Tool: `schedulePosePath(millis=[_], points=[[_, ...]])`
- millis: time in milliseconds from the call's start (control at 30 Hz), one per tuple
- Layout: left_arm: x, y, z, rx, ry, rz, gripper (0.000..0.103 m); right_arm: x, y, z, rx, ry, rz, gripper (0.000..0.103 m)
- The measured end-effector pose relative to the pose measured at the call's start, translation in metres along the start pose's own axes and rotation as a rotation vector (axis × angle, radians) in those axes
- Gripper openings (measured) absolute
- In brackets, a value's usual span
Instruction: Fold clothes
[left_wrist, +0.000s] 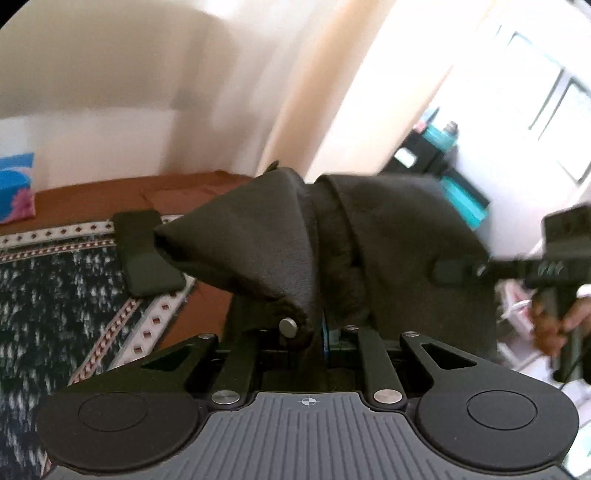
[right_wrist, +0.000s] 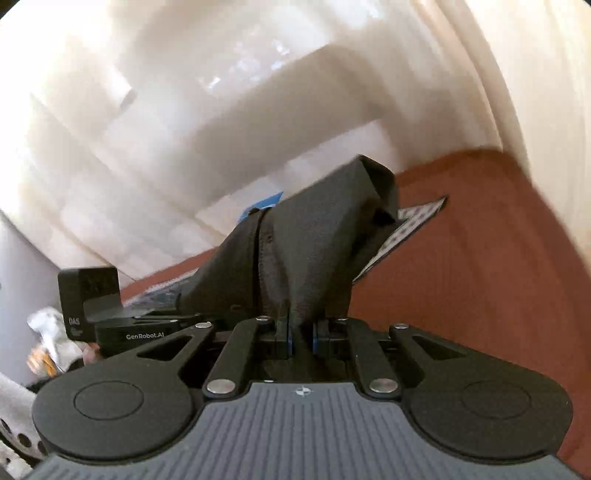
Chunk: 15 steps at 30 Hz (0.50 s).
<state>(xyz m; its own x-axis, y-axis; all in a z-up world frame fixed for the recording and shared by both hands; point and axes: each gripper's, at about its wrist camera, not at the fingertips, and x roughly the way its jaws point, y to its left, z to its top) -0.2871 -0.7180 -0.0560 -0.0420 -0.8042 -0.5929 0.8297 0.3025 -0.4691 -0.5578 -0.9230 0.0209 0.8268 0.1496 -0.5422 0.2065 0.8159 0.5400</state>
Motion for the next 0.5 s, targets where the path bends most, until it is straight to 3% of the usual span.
schedulePosePath(millis=[67,367,400,433,467,500], points=[[0.026,0.007,0.012,-0.066,0.008,0.007,0.008,0.011,-0.028,0.015,0.033,-0.009,0.023,0.010],[0.134,0.032,0.080,-0.175,-0.038,0.207,0.010,0.106,-0.151,0.108,-0.004,0.073,0.091,0.010],[0.145,0.037,0.086,-0.171,-0.031,0.237,0.015,0.116,-0.160,0.114,-0.003,0.076,0.093,0.010],[0.156,0.043,0.090,-0.166,-0.020,0.270,0.025,0.128,-0.170,0.118,-0.003,0.079,0.088,0.011],[0.166,0.050,0.090,-0.169,0.005,0.312,0.049,0.141,-0.181,0.121,-0.006,0.083,0.074,0.013],[0.174,0.059,0.088,-0.186,0.036,0.357,0.060,0.154,-0.191,0.122,-0.005,0.090,0.048,0.026]])
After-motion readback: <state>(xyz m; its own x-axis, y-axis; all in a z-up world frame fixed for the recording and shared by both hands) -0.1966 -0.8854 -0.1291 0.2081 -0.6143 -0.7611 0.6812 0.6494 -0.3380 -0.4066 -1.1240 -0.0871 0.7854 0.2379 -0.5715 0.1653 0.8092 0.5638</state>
